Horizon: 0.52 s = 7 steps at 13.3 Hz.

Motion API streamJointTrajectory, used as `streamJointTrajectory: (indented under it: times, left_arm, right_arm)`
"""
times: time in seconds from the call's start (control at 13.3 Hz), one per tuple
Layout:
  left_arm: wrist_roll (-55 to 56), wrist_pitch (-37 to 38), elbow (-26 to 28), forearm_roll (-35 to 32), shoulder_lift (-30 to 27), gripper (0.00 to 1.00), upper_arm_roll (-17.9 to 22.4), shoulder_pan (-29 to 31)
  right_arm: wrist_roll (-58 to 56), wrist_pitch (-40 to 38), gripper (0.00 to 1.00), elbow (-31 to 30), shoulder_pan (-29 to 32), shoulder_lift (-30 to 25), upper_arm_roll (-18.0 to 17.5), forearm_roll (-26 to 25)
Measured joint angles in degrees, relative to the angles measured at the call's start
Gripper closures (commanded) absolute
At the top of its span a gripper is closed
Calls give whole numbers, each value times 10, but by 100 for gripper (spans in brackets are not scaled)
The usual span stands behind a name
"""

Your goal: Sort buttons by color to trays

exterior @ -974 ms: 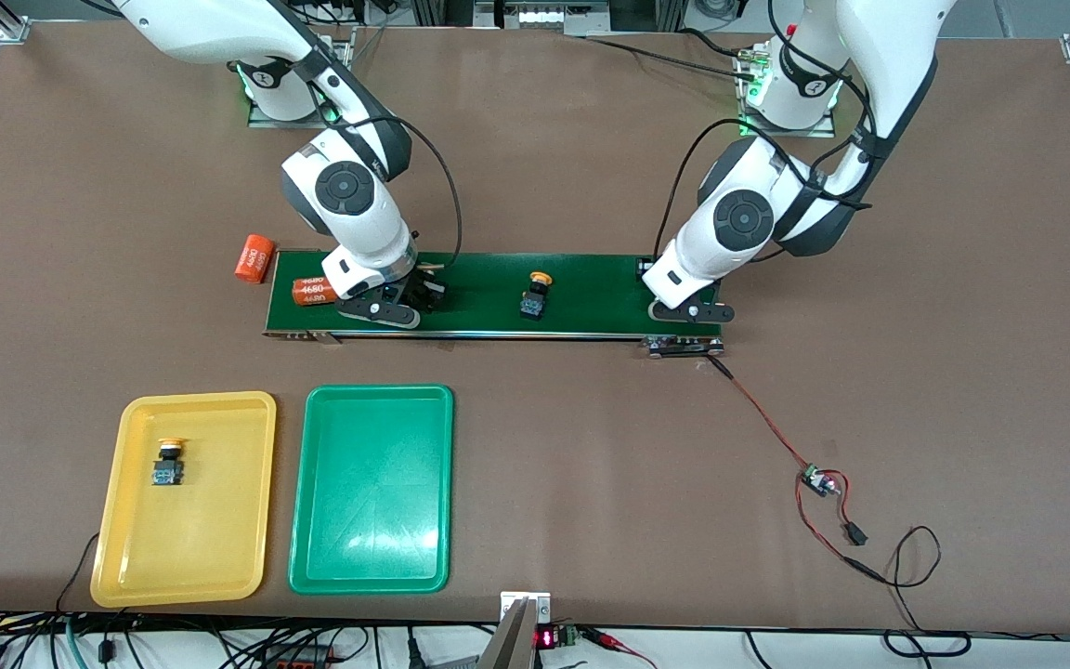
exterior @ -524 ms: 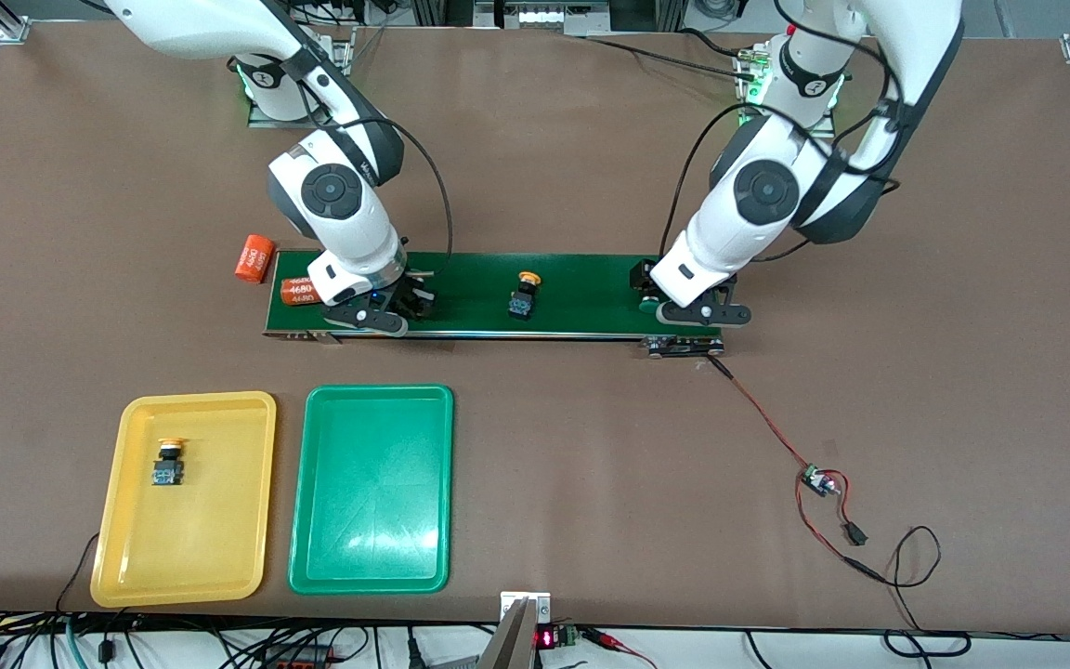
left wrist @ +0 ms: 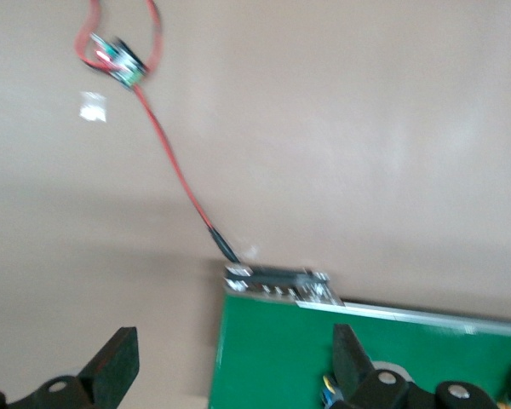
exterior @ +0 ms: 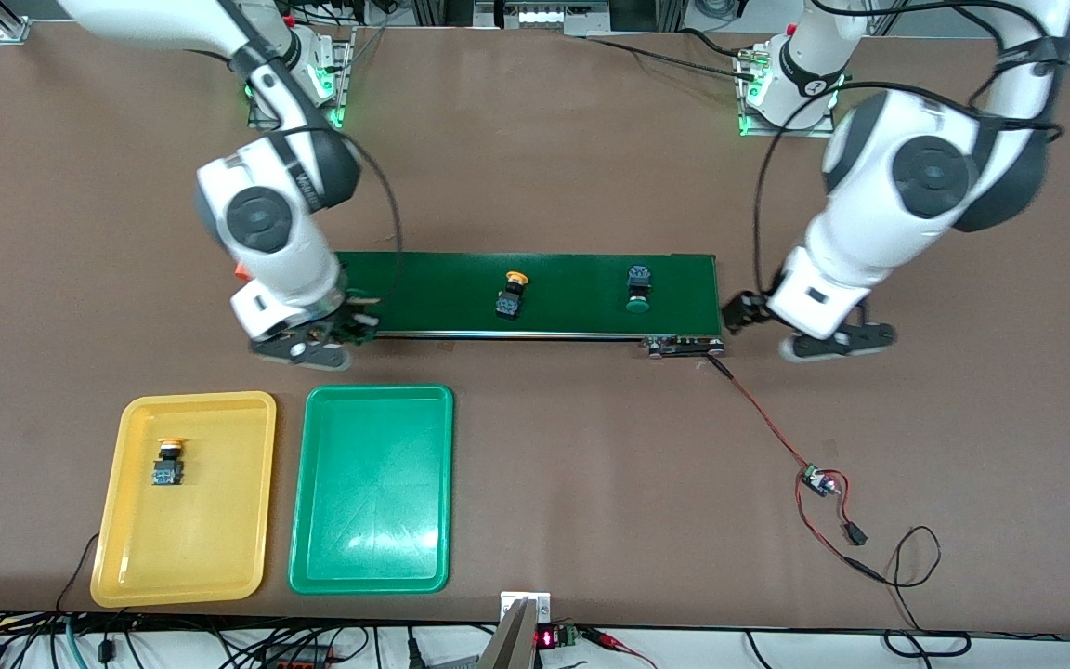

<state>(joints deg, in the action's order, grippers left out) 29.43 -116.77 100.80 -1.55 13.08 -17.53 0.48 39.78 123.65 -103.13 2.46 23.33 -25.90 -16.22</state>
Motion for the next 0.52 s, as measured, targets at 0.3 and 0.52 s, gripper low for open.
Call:
streamJointTrajectory:
  times: [0.3, 0.52]
  left_arm:
    - [-92, 81, -71, -52, -2, 0, 57, 7]
    - [-197, 153, -129, -52, -9, 0, 76, 42]
  right_arm:
    - [-94, -40, 92, 76, 9, 41, 58, 37]
    - [-176, -40, 92, 110, 17, 81, 99, 38]
